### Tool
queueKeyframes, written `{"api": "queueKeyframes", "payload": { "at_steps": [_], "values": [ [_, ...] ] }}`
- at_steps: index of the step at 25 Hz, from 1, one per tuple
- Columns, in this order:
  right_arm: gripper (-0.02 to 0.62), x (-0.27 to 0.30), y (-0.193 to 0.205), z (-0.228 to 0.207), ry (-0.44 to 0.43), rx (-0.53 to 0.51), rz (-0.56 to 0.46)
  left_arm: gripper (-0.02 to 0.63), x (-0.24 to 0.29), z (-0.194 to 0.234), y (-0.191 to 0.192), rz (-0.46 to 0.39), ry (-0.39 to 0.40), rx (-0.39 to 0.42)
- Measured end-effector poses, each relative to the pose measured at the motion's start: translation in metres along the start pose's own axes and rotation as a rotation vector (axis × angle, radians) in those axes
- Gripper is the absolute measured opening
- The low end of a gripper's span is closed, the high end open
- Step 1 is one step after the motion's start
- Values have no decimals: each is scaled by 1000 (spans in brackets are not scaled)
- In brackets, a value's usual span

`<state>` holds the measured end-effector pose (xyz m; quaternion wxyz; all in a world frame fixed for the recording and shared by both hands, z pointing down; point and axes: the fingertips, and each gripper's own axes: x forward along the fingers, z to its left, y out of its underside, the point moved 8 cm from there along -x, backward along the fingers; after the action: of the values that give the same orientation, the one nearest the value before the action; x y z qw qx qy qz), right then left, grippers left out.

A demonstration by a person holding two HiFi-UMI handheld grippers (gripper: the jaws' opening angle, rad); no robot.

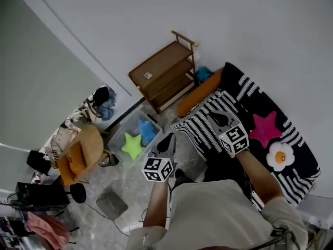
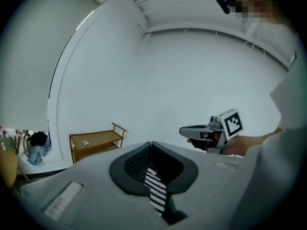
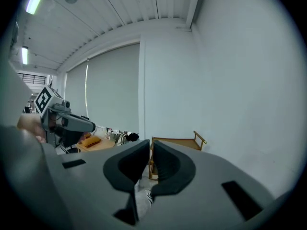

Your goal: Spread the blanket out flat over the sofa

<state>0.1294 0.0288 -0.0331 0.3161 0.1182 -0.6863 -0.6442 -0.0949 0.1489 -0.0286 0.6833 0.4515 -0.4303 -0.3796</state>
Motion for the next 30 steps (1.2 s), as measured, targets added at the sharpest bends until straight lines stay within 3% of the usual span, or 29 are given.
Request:
{"api": "queueKeyframes", "payload": {
  "at_steps": [5, 12, 19, 30],
  "values": [
    [8, -24, -23, 17, 7, 20, -24, 18, -17, 1, -21, -27, 47, 25],
    [8, -43, -48, 43, 85, 53, -59, 18, -34, 12, -51, -56, 125, 94],
    [8, -61, -50, 54, 170, 72, -72, 18, -42, 27, -65, -46, 199, 127],
    [3, -72, -48, 53, 210, 57, -73, 18, -28, 24, -63, -49, 231, 139]
  ]
}}
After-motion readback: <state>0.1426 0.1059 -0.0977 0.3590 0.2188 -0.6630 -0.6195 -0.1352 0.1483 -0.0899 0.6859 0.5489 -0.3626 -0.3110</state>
